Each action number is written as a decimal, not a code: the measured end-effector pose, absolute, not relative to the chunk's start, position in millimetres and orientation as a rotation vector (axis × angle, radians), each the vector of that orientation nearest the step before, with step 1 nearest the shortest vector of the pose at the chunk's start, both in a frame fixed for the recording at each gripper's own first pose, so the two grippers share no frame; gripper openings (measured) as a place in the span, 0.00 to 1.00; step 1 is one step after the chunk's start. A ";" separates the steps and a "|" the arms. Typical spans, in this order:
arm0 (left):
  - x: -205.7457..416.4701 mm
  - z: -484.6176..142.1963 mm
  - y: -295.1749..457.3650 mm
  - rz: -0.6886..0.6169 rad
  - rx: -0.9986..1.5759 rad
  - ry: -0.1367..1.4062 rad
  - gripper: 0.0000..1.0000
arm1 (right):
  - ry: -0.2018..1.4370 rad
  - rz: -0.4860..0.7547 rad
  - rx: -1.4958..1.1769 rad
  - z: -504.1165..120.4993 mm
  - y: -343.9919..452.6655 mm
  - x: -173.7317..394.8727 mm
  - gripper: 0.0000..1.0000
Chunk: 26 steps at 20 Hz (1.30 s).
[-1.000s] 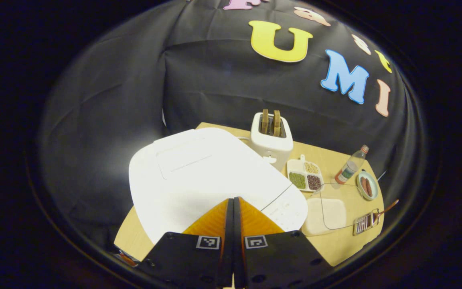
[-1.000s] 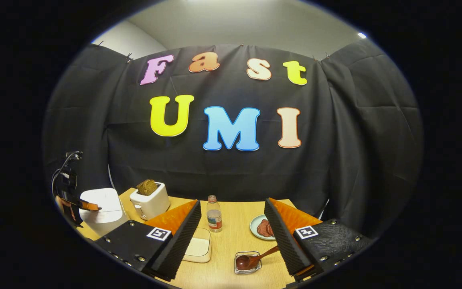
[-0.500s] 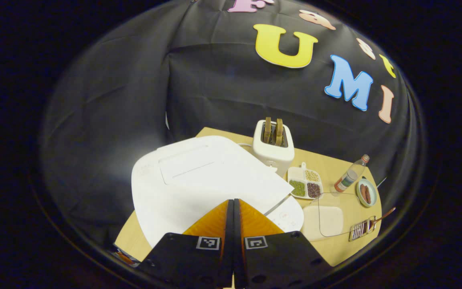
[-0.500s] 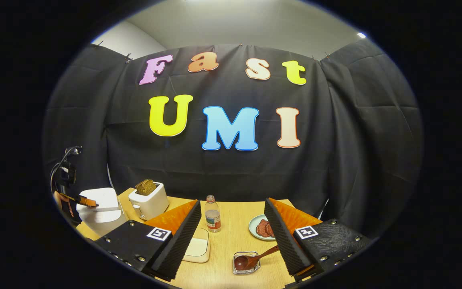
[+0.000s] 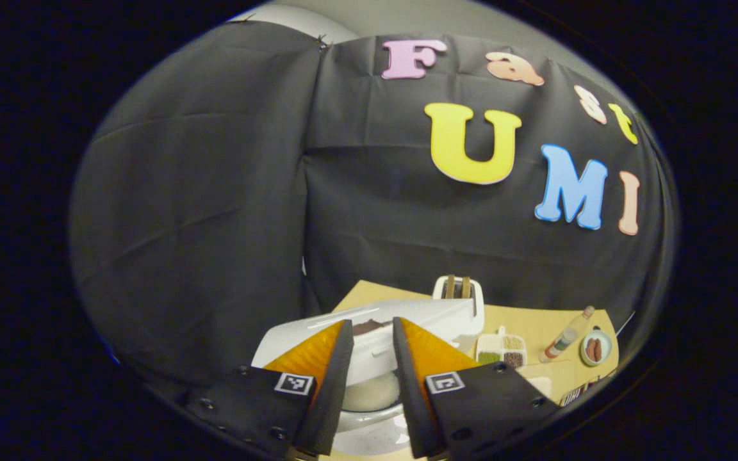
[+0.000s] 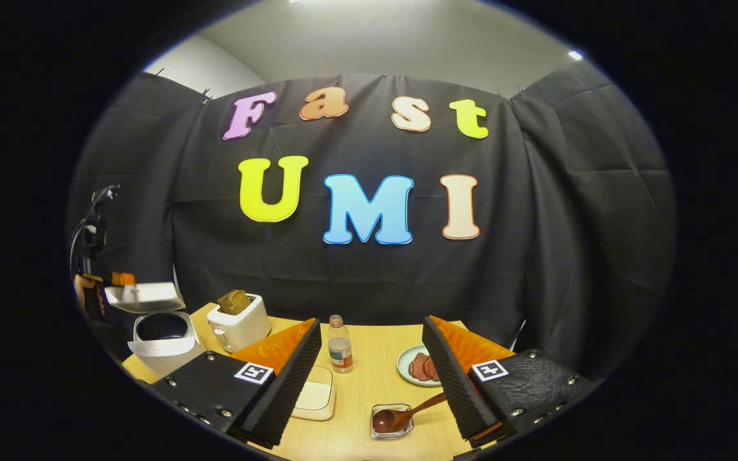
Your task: Close the left gripper, press the button to open the rice cooker; take a wooden spoon from the chopstick holder with the right hand, scoop a spoonful of rice and pour it into the rice cooker, then put the wooden spoon back into the chopstick holder.
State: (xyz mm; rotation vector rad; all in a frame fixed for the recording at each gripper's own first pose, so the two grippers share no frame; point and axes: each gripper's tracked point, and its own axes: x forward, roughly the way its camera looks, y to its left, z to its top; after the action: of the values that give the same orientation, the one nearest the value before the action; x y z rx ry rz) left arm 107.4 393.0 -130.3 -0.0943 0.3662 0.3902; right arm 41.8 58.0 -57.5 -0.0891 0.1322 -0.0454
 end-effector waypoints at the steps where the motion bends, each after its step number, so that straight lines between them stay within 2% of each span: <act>1: 103.2 -107.7 388.0 0.387 -0.082 0.316 0.64 | 0.132 -0.049 -0.086 -57.5 55.5 42.7 0.97; 2: 99.9 -90.0 380.9 0.379 -0.071 0.264 0.79 | 0.132 -0.053 -0.084 -57.3 53.3 42.2 0.97; 8: 62.8 -5.3 313.3 0.294 -0.023 -0.008 0.89 | 0.128 -0.068 -0.076 -56.2 35.3 43.5 0.97; 9: 55.9 2.4 300.7 0.274 -0.031 -0.038 0.87 | 0.126 -0.069 -0.073 -55.9 32.4 44.1 0.96; 12: 52.5 -3.3 270.3 0.240 -0.062 -0.053 0.94 | 0.128 -0.074 -0.059 -62.4 19.5 45.7 0.96; 16: 47.2 -22.9 246.6 0.207 -0.048 -0.013 0.96 | 0.170 -0.072 -0.044 -87.5 2.7 49.6 0.97; 19: 42.5 -25.1 224.2 0.164 -0.019 -0.005 0.92 | 0.216 -0.091 -0.026 -113.0 -16.2 54.4 0.97; 26: 40.4 -26.7 189.2 0.114 -0.010 0.016 0.93 | 0.344 -0.137 0.052 -188.2 -62.0 72.9 0.97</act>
State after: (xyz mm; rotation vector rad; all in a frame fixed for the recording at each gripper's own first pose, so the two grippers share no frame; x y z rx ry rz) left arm 40.4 189.2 -26.7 -0.0099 0.0158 0.1138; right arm 72.9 -62.0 -188.2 0.0517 0.3441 -0.1374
